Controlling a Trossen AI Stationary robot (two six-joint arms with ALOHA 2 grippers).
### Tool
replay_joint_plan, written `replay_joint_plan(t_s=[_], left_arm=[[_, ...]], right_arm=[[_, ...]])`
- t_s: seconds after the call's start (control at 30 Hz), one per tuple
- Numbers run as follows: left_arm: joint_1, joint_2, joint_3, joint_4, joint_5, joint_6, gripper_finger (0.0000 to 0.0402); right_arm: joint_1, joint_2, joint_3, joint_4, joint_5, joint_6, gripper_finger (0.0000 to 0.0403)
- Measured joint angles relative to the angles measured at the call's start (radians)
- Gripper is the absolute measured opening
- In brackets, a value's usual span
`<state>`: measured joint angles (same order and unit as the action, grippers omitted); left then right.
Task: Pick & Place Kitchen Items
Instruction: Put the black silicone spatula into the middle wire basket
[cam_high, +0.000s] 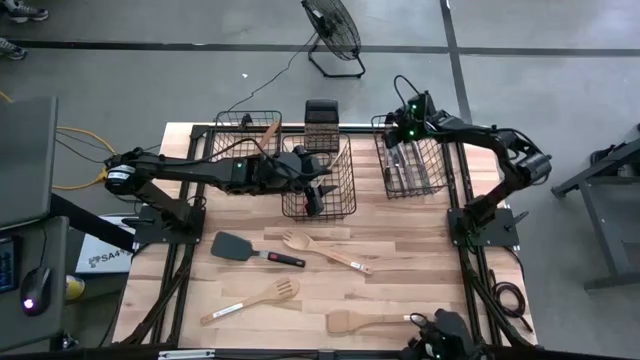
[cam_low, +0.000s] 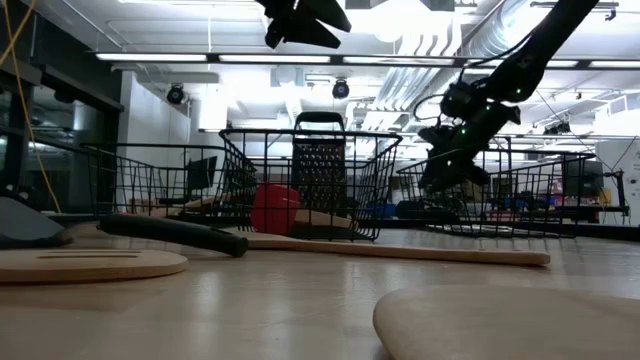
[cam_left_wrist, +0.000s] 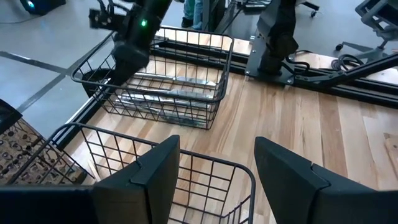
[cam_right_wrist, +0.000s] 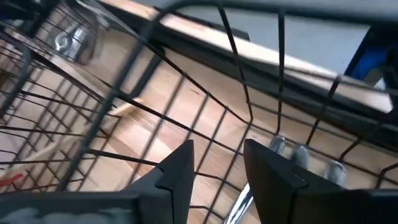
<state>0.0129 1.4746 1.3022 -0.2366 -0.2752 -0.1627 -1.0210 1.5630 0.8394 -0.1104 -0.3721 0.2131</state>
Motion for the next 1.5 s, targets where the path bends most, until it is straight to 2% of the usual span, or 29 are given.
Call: replay_joint_plan(t_s=[0.2, 0.5, 0.87, 1.5], left_arm=[[0.000, -0.013, -0.001, -0.040, -0.003, -0.011, 0.0202], [0.000, -0.035, -0.001, -0.112, -0.009, -0.027, 0.0202], [0.000, -0.037, -0.001, -0.273, -0.018, -0.030, 0.0202], [0.000, -0.066, 0.000, -0.557, -0.034, -0.124, 0.0202]], right_arm=[[0.000, -0.078, 0.000, -0.009, -0.003, -0.007, 0.0133], [0.000, -0.210, 0.000, -0.033, -0.062, -0.014, 0.0133], [0.002, -0.409, 0.000, -0.131, -0.139, -0.110, 0.0133], [0.140, -0.634, 0.000, -0.243, -0.152, -0.265, 0.0133]])
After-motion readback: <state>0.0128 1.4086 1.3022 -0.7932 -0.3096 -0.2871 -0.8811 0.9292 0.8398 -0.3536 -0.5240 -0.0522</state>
